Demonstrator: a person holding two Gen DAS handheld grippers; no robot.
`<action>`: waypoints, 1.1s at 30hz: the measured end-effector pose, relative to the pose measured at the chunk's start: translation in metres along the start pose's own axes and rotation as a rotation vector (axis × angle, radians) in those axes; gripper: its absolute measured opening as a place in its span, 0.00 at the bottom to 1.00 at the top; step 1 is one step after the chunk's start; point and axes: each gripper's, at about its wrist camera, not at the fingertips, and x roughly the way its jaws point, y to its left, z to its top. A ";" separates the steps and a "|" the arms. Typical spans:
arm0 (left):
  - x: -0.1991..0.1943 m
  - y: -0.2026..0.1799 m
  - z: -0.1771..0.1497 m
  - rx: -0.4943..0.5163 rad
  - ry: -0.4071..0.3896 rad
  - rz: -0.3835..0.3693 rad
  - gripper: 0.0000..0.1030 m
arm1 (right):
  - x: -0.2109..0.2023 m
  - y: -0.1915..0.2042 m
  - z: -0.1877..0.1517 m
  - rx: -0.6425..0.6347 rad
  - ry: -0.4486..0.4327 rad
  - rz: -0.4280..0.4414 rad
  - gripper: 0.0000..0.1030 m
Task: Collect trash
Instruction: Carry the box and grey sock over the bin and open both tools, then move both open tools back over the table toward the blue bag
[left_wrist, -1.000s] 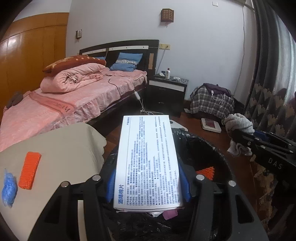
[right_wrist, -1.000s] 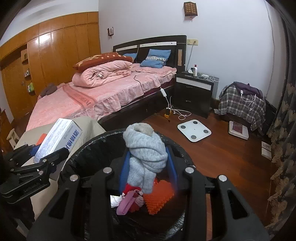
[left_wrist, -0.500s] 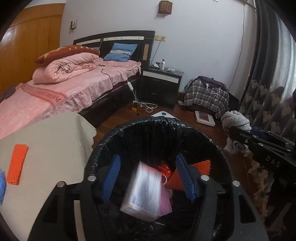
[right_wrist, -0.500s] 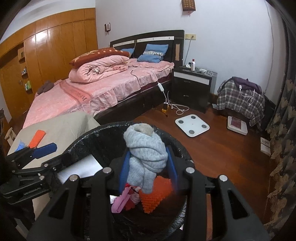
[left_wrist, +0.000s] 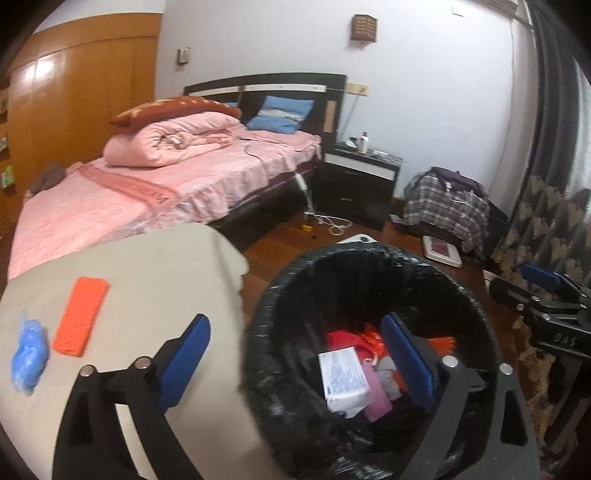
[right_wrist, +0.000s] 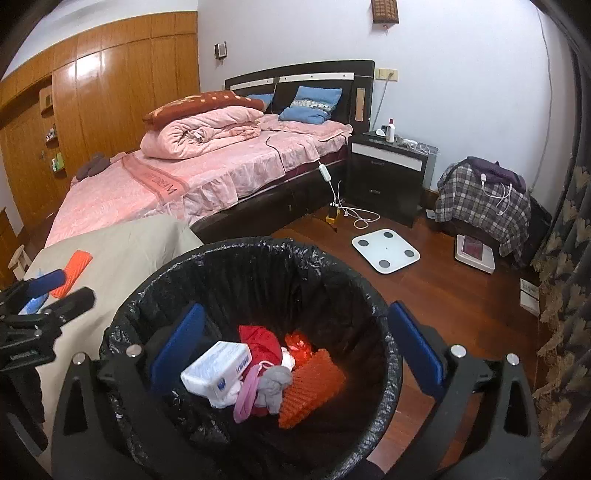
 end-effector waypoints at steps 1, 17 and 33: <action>-0.005 0.006 -0.002 -0.010 -0.005 0.016 0.92 | -0.001 0.000 0.000 0.004 0.003 0.003 0.94; -0.059 0.074 -0.033 -0.115 -0.031 0.202 0.94 | -0.016 0.067 0.001 0.001 -0.049 0.091 0.95; -0.097 0.195 -0.085 -0.224 -0.028 0.461 0.94 | 0.008 0.214 0.006 -0.128 -0.053 0.293 0.95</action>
